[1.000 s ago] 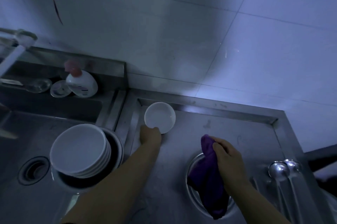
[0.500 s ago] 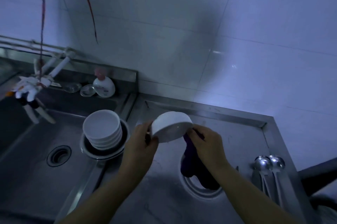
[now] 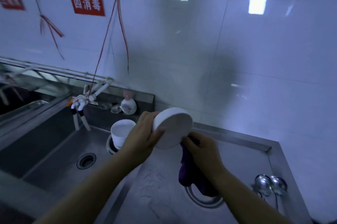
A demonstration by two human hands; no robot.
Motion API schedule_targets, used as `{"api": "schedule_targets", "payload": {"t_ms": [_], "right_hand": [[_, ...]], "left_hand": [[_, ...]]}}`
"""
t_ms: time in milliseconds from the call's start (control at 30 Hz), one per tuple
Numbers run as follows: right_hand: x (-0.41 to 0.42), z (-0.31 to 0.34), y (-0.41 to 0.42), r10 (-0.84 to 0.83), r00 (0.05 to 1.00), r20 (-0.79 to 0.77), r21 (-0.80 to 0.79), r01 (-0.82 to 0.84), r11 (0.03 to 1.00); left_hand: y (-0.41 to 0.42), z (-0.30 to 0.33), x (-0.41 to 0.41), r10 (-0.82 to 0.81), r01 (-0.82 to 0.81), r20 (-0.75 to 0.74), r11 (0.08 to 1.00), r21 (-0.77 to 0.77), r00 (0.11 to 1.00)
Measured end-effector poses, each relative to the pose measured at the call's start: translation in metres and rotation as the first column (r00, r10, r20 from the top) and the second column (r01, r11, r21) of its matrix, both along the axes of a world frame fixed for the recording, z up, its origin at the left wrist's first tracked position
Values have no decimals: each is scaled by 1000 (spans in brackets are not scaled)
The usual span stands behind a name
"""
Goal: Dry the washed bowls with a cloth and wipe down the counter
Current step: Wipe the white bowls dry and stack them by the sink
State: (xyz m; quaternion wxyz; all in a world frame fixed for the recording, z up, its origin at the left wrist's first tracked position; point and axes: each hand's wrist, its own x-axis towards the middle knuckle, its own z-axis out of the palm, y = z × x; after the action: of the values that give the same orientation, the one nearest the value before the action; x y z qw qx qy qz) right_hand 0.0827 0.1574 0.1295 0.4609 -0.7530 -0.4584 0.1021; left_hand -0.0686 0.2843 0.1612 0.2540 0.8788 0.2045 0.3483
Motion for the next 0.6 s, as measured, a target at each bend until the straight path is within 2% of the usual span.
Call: {"api": "schedule_targets", "payload": {"t_ms": [100, 167, 233, 300, 333, 400, 500, 533, 600], "right_hand": [[-3, 14, -12, 53, 998, 18, 40, -54, 998], [-3, 26, -20, -11, 1000, -28, 201, 17, 980], [-7, 38, -25, -94, 994, -49, 388, 106, 916], [-14, 49, -23, -145, 989, 10, 526, 118, 842], [-17, 54, -21, -164, 982, 98, 565, 81, 821], [-24, 57, -17, -195, 916, 352, 548, -32, 836], [-28, 55, -13, -238, 686, 688, 368, -47, 929], [-29, 55, -12, -244, 633, 735, 325, -12, 946], [-33, 57, -9, -241, 631, 738, 278, 43, 960]], "left_hand": [[-17, 9, -6, 127, -126, 115, 992, -22, 985], [-26, 12, -9, 201, -188, 124, 976, -111, 972], [-32, 12, -11, 235, -214, 105, 959, -184, 966], [-40, 12, -9, 257, -225, 109, 944, -240, 960], [-45, 13, -6, 261, -219, 118, 934, -283, 958], [-56, 17, 0, 242, -167, 164, 912, -375, 956], [-69, 20, 6, 240, -156, 182, 910, -384, 954], [-72, 19, 7, 234, -153, 183, 915, -374, 955], [-73, 18, 7, 222, -132, 193, 910, -392, 956]]}}
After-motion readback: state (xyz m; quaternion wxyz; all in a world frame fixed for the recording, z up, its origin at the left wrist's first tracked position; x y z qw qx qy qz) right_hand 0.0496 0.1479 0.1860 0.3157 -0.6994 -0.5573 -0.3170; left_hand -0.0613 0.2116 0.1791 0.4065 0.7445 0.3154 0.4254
